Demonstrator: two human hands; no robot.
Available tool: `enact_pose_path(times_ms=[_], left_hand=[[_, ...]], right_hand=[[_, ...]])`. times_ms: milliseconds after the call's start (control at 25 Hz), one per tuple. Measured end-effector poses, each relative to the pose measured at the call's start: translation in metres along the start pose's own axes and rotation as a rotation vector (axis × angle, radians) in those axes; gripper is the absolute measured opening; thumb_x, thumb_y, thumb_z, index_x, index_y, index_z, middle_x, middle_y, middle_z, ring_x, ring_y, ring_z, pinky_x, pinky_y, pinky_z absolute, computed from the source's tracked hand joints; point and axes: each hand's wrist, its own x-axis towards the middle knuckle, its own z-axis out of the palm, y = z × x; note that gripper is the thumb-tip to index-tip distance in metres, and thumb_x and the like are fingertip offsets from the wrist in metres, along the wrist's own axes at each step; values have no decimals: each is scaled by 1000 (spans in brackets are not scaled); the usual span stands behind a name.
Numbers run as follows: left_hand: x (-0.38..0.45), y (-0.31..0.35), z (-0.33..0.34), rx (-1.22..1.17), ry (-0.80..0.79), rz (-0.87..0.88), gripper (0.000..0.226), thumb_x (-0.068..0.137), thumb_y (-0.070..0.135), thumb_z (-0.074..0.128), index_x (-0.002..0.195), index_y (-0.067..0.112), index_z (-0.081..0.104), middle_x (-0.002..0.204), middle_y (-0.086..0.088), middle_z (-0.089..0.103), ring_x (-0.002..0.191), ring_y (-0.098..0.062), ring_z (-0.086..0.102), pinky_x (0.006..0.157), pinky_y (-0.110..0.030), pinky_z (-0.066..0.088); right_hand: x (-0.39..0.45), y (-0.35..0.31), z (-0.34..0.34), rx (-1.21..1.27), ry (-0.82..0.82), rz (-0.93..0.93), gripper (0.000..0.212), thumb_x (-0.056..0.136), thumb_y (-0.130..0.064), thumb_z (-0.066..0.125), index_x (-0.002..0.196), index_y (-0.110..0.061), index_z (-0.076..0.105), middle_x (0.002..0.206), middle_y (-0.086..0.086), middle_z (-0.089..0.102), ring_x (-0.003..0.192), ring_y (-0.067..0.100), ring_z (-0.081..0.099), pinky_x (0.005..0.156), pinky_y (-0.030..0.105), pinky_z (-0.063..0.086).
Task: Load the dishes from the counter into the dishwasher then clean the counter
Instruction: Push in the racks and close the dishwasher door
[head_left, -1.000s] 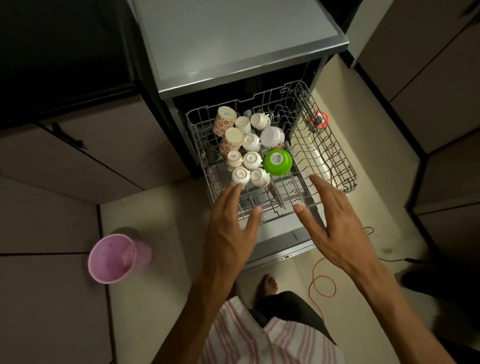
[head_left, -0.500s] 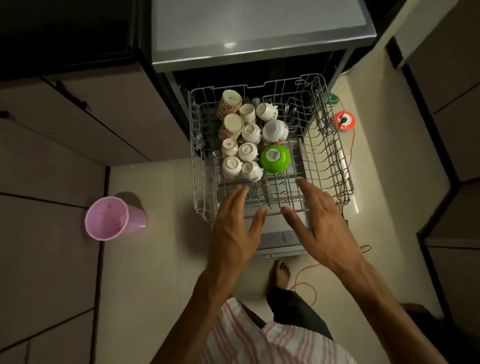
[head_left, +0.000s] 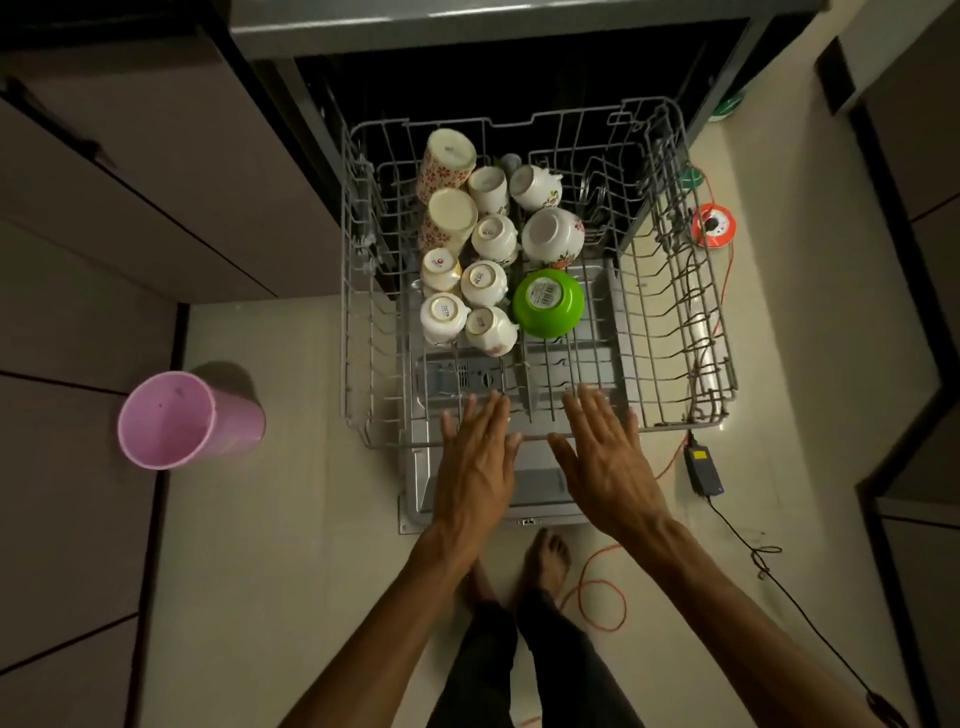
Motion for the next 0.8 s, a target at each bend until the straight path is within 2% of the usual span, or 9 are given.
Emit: enact_pose_path(times_ms=[80, 160, 240, 320, 360, 400, 480, 600, 800], left_hand=[[5, -24, 22, 59, -7, 46, 50, 102, 36, 30, 139, 9, 51, 142, -8, 53, 136, -31, 44, 111, -60, 32], [5, -48, 45, 88, 40, 111, 40, 98, 24, 50, 135, 12, 56, 138, -5, 57, 131, -30, 50, 112, -60, 30], [4, -63, 63, 71, 84, 142, 46, 85, 12, 67, 130, 14, 60, 135, -3, 60, 127, -26, 55, 119, -51, 19], [9, -72, 74, 41, 153, 143, 43, 79, 9, 66, 121, 16, 66, 128, 1, 65, 122, -20, 59, 119, -41, 12], [11, -74, 77, 22, 181, 149, 41, 77, 6, 65, 117, 17, 69, 123, 3, 67, 119, -17, 61, 118, -40, 14], [14, -76, 80, 2, 202, 160, 42, 75, 2, 67, 114, 17, 70, 120, 4, 69, 116, -14, 62, 117, -40, 17], [18, -77, 83, -28, 210, 166, 50, 67, -8, 75, 111, 16, 72, 115, 4, 71, 111, -13, 65, 114, -41, 23], [30, -79, 84, -38, 216, 187, 54, 59, -12, 82, 105, 15, 73, 110, 3, 73, 105, -12, 68, 111, -42, 26], [82, -82, 64, -87, 221, 237, 43, 66, -13, 76, 103, 9, 74, 104, -1, 75, 102, -14, 69, 112, -50, 31]], right_hand=[[11, 9, 34, -14, 34, -8, 74, 93, -59, -7, 155, -21, 7, 161, 3, -3, 149, 20, -8, 120, 47, -8], [19, 17, 64, -50, 99, -34, 69, 100, -52, -1, 152, -18, 26, 160, 8, 15, 150, 25, 8, 122, 48, -4], [26, 26, 85, -95, 192, -67, 61, 105, -43, 6, 144, -15, 42, 153, 12, 36, 146, 27, 21, 121, 49, 2], [35, 33, 100, -133, 349, -140, 46, 106, -33, 19, 138, -15, 48, 149, 12, 43, 142, 25, 27, 119, 51, 6], [38, 34, 104, -145, 438, -181, 36, 103, -24, 39, 134, -15, 52, 147, 10, 44, 141, 25, 30, 119, 52, 7], [42, 35, 107, -146, 492, -184, 39, 91, -11, 60, 130, -15, 58, 145, 8, 46, 140, 25, 32, 118, 54, 7], [48, 36, 110, -145, 474, -138, 64, 63, 8, 78, 121, -15, 66, 141, 6, 52, 138, 24, 34, 119, 54, 4], [61, 40, 109, -134, 476, -124, 71, 59, 17, 79, 121, -15, 66, 139, 5, 55, 140, 24, 35, 118, 58, 5], [106, 36, 85, -114, 521, -151, 63, 71, 12, 75, 127, -13, 62, 141, 8, 54, 139, 29, 39, 119, 55, 4]])
